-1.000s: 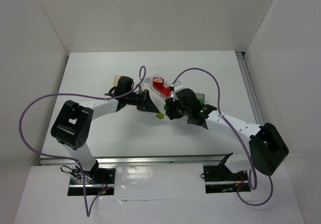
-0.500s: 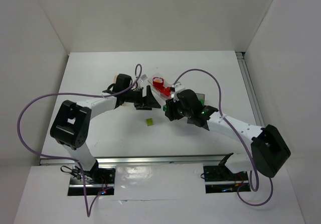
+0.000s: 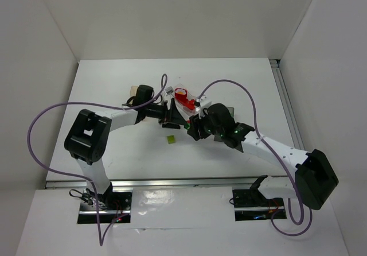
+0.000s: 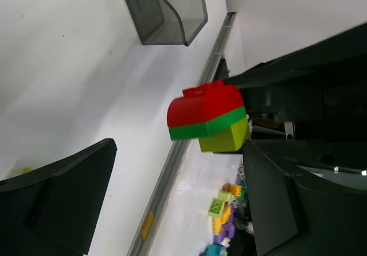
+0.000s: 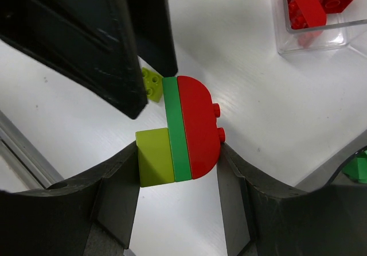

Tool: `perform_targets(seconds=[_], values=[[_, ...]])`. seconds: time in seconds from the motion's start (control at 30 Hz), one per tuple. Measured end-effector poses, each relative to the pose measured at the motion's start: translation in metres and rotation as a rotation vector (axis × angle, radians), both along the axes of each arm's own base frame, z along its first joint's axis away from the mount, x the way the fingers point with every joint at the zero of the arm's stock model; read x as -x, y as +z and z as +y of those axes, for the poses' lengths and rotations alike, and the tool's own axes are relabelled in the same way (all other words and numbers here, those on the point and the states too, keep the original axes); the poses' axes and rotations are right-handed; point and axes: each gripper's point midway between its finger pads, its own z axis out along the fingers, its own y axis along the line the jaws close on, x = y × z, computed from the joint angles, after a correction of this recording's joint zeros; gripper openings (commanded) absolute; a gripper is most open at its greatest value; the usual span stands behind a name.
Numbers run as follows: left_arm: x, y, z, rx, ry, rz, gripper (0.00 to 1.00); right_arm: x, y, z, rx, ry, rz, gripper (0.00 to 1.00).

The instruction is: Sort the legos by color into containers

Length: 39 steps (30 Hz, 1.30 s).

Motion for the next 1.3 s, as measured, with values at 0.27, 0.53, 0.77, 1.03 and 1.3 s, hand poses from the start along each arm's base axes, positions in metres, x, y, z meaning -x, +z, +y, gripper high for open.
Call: perform_targets(seconds=[0.27,0.53,0.77,1.03,1.3], values=[[-0.008,0.01,-0.012,0.12,-0.001,0.063,0.92,0.005,0.0,0.005,0.012,0.029,-0.011,0.39],[-0.003,-0.006,-0.015,0.166,0.007,0.182,0.84,0.006,0.0,0.006,0.025,0.026,-0.024,0.37],[0.003,-0.008,-0.02,0.148,-0.015,0.202,0.71,0.004,-0.002,0.005,0.032,0.02,-0.025,0.37],[0.003,0.005,-0.023,0.188,-0.032,0.192,0.54,0.002,-0.005,0.004,0.044,0.009,-0.025,0.37],[-0.009,0.014,-0.02,0.234,0.005,0.194,0.07,-0.005,0.001,0.003,0.042,-0.014,-0.058,0.74]])
